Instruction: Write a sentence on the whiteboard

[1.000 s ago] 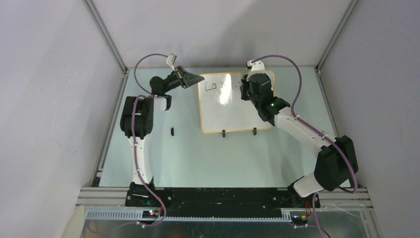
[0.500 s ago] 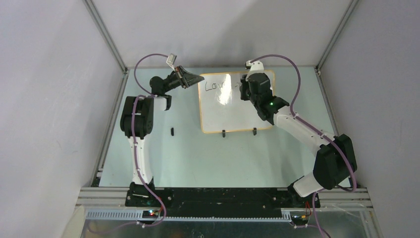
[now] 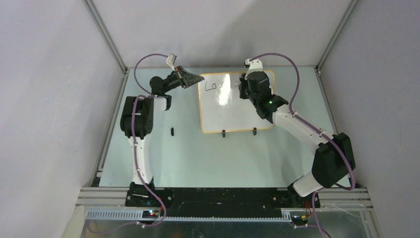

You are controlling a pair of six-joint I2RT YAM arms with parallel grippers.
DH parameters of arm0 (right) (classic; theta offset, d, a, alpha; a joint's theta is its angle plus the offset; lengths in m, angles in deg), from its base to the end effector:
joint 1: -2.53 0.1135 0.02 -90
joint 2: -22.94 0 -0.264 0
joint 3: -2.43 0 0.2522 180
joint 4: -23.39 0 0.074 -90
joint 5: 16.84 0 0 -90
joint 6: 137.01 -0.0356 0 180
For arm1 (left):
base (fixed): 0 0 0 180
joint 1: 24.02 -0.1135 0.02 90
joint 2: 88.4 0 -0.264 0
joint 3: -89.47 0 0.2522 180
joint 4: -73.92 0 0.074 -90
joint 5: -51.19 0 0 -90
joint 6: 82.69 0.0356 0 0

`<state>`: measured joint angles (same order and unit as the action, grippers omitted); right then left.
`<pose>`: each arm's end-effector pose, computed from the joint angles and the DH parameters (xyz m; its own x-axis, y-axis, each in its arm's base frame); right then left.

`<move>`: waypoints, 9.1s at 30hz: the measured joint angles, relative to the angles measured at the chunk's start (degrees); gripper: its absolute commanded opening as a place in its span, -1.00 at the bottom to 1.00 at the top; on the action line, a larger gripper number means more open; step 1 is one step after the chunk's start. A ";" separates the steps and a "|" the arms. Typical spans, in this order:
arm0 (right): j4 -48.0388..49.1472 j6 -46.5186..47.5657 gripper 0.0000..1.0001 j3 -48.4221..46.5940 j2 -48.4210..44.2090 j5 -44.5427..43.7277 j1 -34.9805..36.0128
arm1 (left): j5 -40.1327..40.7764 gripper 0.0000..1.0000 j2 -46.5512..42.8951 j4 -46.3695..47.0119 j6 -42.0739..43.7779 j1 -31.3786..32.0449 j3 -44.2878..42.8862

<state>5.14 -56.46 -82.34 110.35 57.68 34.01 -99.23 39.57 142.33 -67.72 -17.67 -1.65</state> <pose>0.3130 0.1805 0.3270 -0.3477 -0.0274 -0.9372 -0.2367 0.9698 0.0595 0.4560 -0.0819 0.2183 -0.6299 -0.4097 -0.6598 0.7069 0.0496 -0.7056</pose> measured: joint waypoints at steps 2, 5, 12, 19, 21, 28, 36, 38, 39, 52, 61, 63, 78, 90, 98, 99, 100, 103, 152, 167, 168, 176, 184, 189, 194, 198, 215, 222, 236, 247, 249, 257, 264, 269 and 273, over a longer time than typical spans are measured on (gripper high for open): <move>0.00 0.00 -1.00 -0.15 0.09 0.15 0.00 | 0.00 -1.00 0.00 0.00 0.00 0.00 0.00; 0.00 0.00 -1.00 -0.17 0.13 0.39 0.02 | 0.00 -1.00 0.00 0.00 0.00 0.00 0.00; -0.31 -0.02 -1.00 -0.17 0.20 1.14 0.35 | -0.02 -1.00 0.00 0.00 0.00 0.00 0.00; -1.31 0.00 -1.00 -0.17 0.24 1.90 0.68 | 0.00 -1.00 0.00 0.00 0.00 0.00 0.00; -1.53 0.00 -1.00 -0.17 0.24 2.03 0.68 | 0.00 -1.00 0.00 0.00 0.00 0.00 0.00; -2.47 0.00 -1.00 -0.28 0.24 1.99 0.72 | 0.02 -1.00 0.00 0.00 0.00 0.00 0.00; -4.04 0.00 -1.00 -0.63 0.24 1.22 0.79 | 0.02 -1.00 0.00 -0.02 0.00 0.00 0.00; -4.28 0.00 -1.00 -0.70 0.24 0.85 0.81 | 0.04 -1.00 0.00 -0.04 0.00 0.00 0.00; -4.33 0.00 -1.00 -0.72 0.24 0.68 0.81 | 0.04 -1.00 0.00 -0.04 0.00 0.00 0.00; -4.07 0.09 -1.00 -0.72 0.24 -0.35 0.68 | 0.09 -1.00 0.00 -0.33 0.00 0.00 0.00; -4.17 0.57 -1.00 -2.10 0.24 -1.14 0.33 | 0.02 -1.00 0.00 -0.26 0.02 0.00 0.00; -4.17 0.70 -1.00 -2.21 0.24 -1.29 0.24 | 0.02 -1.00 0.00 -0.26 0.00 0.00 0.00; -5.20 0.68 -1.00 -2.56 0.52 -1.79 0.31 | 0.00 -1.00 0.00 -0.26 0.02 0.00 0.00; -5.25 0.68 -1.00 -2.56 0.52 -1.73 0.33 | 0.00 -1.00 0.00 -0.26 0.02 0.00 0.00; -5.53 0.70 -1.00 -2.56 0.55 -2.01 0.55 | 0.02 -1.00 0.00 -0.26 0.02 0.00 0.00; -5.73 0.70 -1.00 -2.56 0.55 -2.10 0.59 | 0.02 -1.00 0.00 -0.26 0.02 0.00 0.00; -5.99 0.70 -1.00 -2.56 0.55 -2.14 0.63 | 0.02 -1.00 0.00 -0.26 0.02 0.00 0.00; -6.88 0.70 -1.00 -2.56 0.55 -2.49 0.85 | 0.02 -1.00 0.00 -0.26 0.02 0.00 0.00; -13.97 1.75 -1.00 -5.84 3.13 -0.09 4.42 | 0.00 -1.00 0.00 -0.31 0.04 0.02 0.00; -4.72 1.53 -1.00 2.43 -8.22 0.98 0.52 | 0.00 -1.00 0.00 -0.28 0.04 0.02 0.00; -4.70 1.51 -1.00 2.58 -8.20 0.98 0.20 | -0.02 -1.00 0.00 -0.28 0.04 0.02 0.00; -3.76 1.53 -1.00 2.75 -7.87 1.01 -0.96 | 0.00 -1.00 0.00 -0.28 0.04 0.02 0.00; -3.43 1.53 -1.00 2.73 -5.79 1.01 -1.36 | 0.00 -1.00 0.00 -0.28 0.04 0.02 0.00; -3.69 1.53 -1.00 2.64 -3.93 0.98 -1.36 | 0.00 -1.00 0.00 -0.28 0.04 0.02 0.00; -3.87 1.55 -1.00 1.84 -3.19 0.96 -1.36 | -0.02 -1.00 0.00 -0.28 0.04 0.02 0.00; -3.74 1.55 -1.00 1.18 -3.19 0.87 -1.46 | 0.00 -1.00 0.00 -0.28 0.04 0.02 0.00; -3.82 1.60 -1.00 0.07 -2.51 0.72 -2.38 | 0.00 -1.00 0.00 -0.28 0.04 0.02 0.00; -4.00 1.77 -1.00 -1.14 -1.25 0.52 -2.47 | 0.00 -1.00 0.00 -0.28 0.04 0.02 0.00; -5.22 1.97 -1.00 -1.40 -0.83 0.20 -2.47 | 0.00 -1.00 0.00 -0.31 0.07 0.02 0.00; -7.23 1.95 -1.00 -1.57 -0.83 -0.09 -2.47 | 0.02 -1.00 0.00 -0.33 0.07 0.02 0.00; -7.26 1.97 -1.00 -1.57 -0.83 -0.09 -2.47 | 0.02 -1.00 0.00 -0.31 0.07 0.02 0.00; -7.41 1.97 -1.00 -1.55 -0.85 -0.09 -2.45 | 0.02 -1.00 0.00 -0.33 0.07 0.02 0.00; -8.50 1.95 -1.00 -1.49 -0.85 -0.33 -1.68 | 0.02 -1.00 0.00 -0.33 0.07 0.02 0.00; -8.85 1.97 -1.00 -1.22 -0.87 -0.42 -1.27 | 0.02 -1.00 0.00 -0.33 0.07 0.02 0.00; -8.90 1.97 -1.00 -1.22 -0.87 -0.52 -1.22 | 0.02 -1.00 0.00 -0.33 0.07 0.02 0.00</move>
<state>-3.75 -54.50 -83.56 109.48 57.15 32.79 -99.21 39.57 142.01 -67.65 -17.65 -1.65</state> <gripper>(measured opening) 0.139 0.101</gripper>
